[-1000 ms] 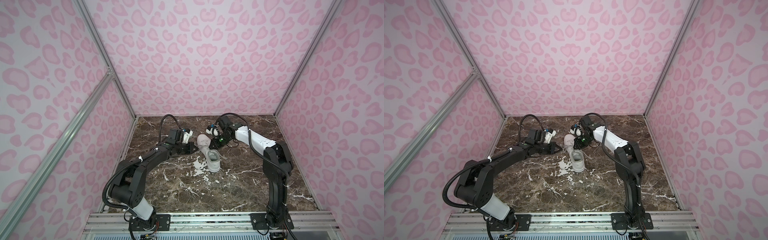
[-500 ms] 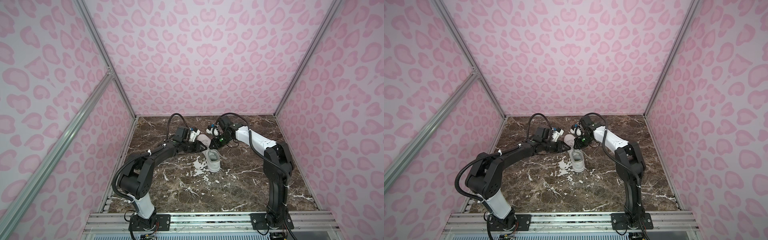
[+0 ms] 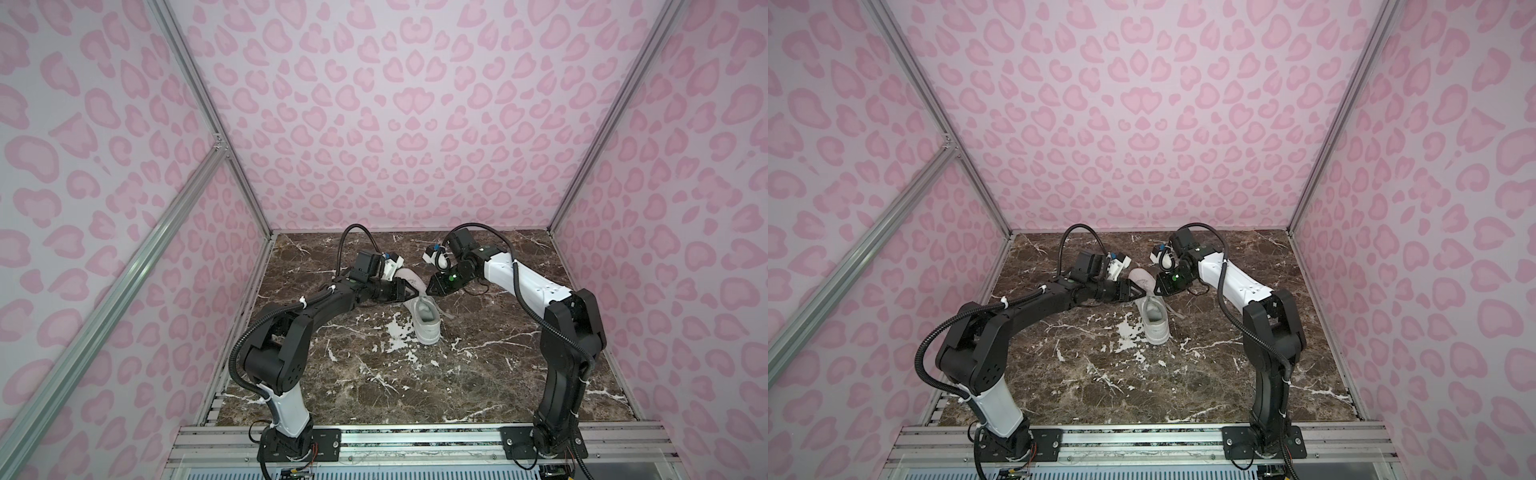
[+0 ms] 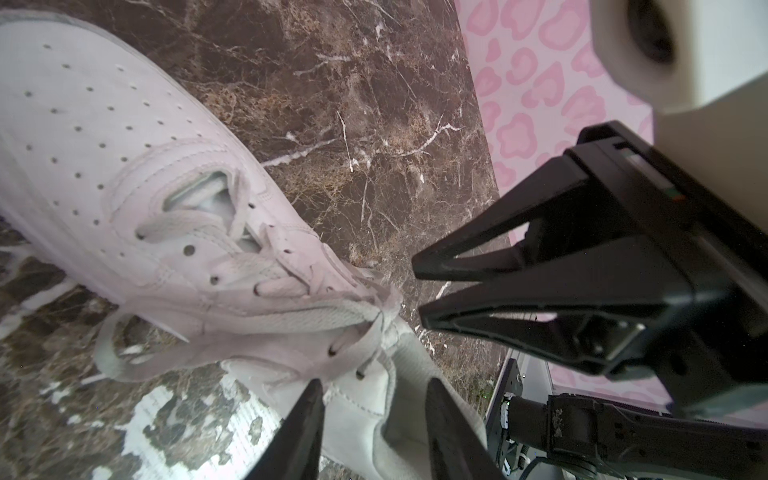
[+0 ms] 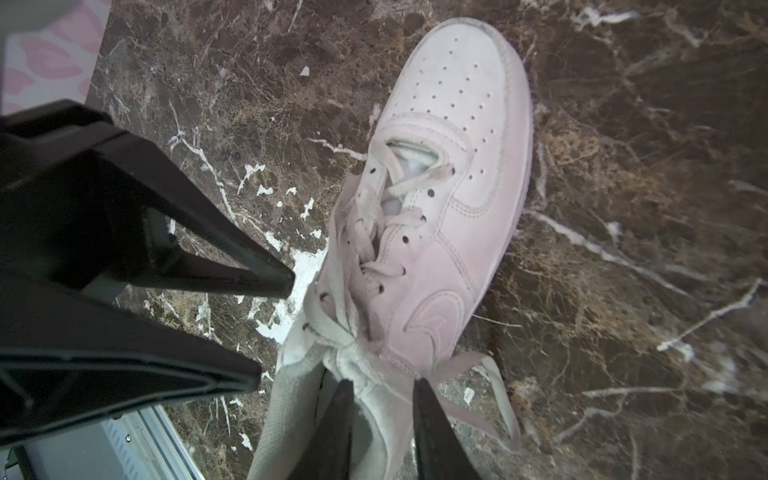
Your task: Tie the shoes
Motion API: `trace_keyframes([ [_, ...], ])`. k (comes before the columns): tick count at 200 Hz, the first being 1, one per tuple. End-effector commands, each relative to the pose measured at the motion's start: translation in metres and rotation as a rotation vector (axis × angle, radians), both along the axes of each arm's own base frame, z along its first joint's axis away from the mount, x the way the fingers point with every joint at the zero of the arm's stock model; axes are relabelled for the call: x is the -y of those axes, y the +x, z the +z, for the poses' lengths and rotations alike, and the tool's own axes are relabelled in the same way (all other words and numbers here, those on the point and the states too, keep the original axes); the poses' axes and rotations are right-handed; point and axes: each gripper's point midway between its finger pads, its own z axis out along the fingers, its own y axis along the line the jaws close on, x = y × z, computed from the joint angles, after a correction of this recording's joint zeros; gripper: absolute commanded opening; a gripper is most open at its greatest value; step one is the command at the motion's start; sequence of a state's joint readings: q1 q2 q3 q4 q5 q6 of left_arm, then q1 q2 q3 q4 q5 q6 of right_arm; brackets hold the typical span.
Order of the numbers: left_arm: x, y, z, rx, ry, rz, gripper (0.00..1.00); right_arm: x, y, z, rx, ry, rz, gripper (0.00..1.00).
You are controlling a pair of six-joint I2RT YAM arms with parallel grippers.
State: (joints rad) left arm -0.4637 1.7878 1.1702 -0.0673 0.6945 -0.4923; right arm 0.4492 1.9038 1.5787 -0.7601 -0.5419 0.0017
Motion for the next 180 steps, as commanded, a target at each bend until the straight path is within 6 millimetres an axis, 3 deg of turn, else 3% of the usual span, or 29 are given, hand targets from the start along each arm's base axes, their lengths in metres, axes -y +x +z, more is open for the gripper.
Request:
trace_keyframes([
  [1,0.002,0.004,0.002,0.032,0.009,-0.009,0.43,0.001,-0.001,0.001,-0.008,0.011,-0.007,0.27],
  [80,0.004,0.013,-0.004,0.091,0.07,-0.049,0.46,0.006,-0.001,0.002,-0.016,0.009,-0.007,0.26],
  [123,0.009,0.007,-0.007,0.073,0.056,-0.08,0.46,0.007,-0.002,0.001,-0.019,0.005,-0.008,0.26],
  [159,0.01,0.002,-0.013,0.065,0.061,-0.085,0.38,0.006,0.0,0.002,-0.019,0.012,-0.008,0.25],
  [164,0.011,0.002,-0.012,0.068,0.061,-0.086,0.32,0.005,-0.001,0.002,-0.02,0.012,-0.007,0.25],
  [180,0.011,0.003,-0.012,0.074,0.068,-0.082,0.27,0.006,-0.001,0.001,-0.019,0.01,-0.005,0.25],
])
